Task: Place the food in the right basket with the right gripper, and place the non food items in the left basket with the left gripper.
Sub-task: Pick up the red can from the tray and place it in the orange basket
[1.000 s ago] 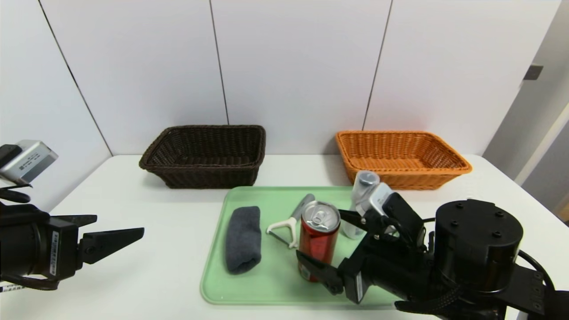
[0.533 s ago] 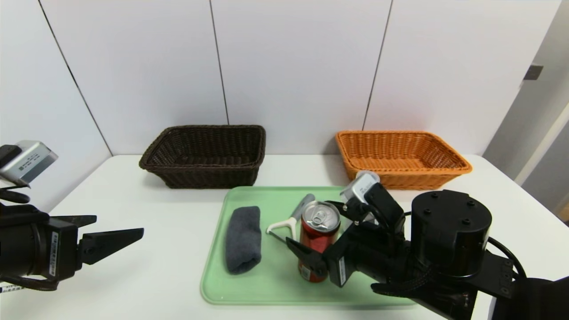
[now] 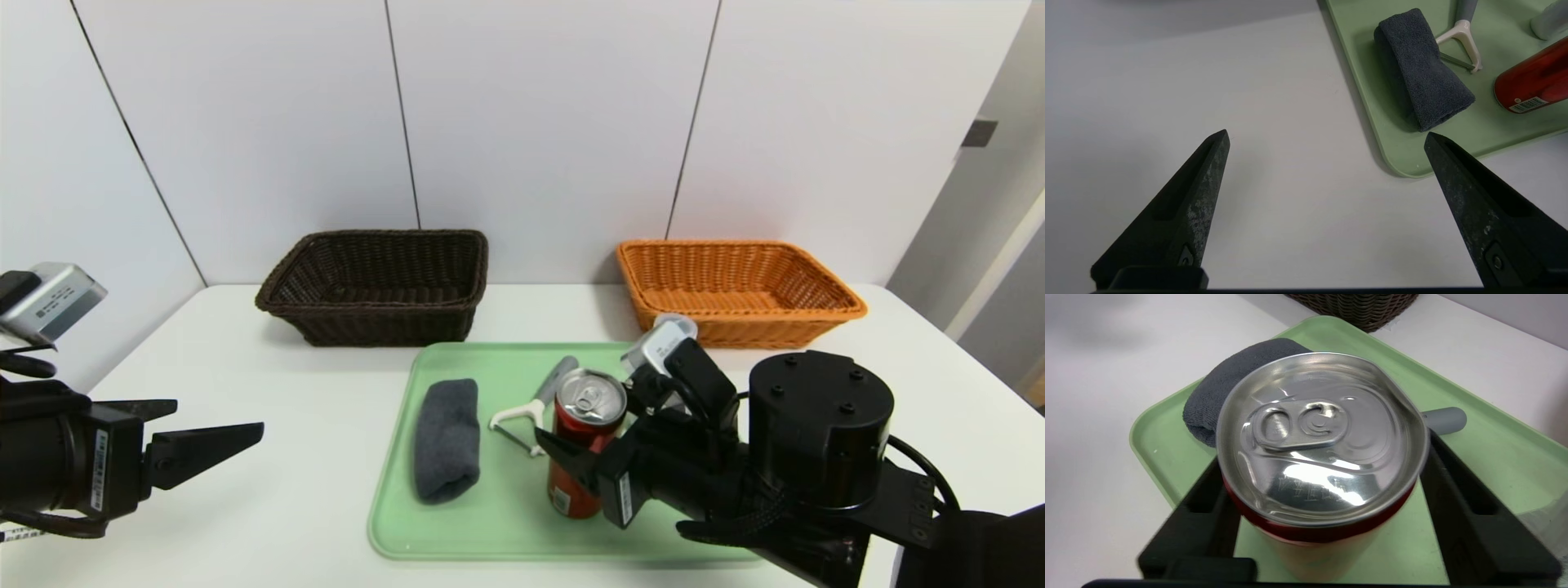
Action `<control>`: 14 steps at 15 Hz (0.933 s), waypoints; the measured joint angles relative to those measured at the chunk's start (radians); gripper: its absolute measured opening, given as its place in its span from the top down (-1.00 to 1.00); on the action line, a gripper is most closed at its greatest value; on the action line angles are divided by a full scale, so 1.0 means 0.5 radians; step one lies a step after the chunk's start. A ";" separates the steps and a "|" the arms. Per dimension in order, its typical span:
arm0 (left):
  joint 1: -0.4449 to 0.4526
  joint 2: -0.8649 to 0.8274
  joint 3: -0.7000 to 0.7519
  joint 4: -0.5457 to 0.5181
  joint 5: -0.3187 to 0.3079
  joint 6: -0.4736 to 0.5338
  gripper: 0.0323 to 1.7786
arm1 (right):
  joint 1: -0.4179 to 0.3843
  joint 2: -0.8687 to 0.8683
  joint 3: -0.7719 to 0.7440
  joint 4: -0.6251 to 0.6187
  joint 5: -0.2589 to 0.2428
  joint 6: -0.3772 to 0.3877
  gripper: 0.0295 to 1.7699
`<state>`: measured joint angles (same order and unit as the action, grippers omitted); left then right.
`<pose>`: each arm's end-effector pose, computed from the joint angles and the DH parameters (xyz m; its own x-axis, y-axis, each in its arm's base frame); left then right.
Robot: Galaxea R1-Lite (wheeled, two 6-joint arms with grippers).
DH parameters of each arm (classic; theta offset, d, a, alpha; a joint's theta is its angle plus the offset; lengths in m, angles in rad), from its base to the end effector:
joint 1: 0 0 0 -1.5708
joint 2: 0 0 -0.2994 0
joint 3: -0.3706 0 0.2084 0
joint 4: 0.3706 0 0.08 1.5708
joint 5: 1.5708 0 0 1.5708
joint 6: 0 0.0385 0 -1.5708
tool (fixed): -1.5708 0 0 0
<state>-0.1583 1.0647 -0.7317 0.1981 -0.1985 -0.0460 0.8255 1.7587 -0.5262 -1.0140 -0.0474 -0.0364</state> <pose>0.1614 -0.0334 0.2101 0.8037 -0.3280 -0.4965 0.2991 0.9440 -0.1394 0.2097 0.2245 0.1103 0.6961 0.6845 -0.2165 -0.7076 0.7052 -0.0458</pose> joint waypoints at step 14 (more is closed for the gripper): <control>0.000 -0.012 0.009 0.001 -0.001 -0.014 -0.90 | 0.009 -0.059 -0.057 -0.047 -0.015 0.029 -0.09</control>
<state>-0.1581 1.0587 -0.7272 0.1985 -0.1991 -0.0532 0.8298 1.7294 -0.5545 -1.0377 -0.0551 -0.0219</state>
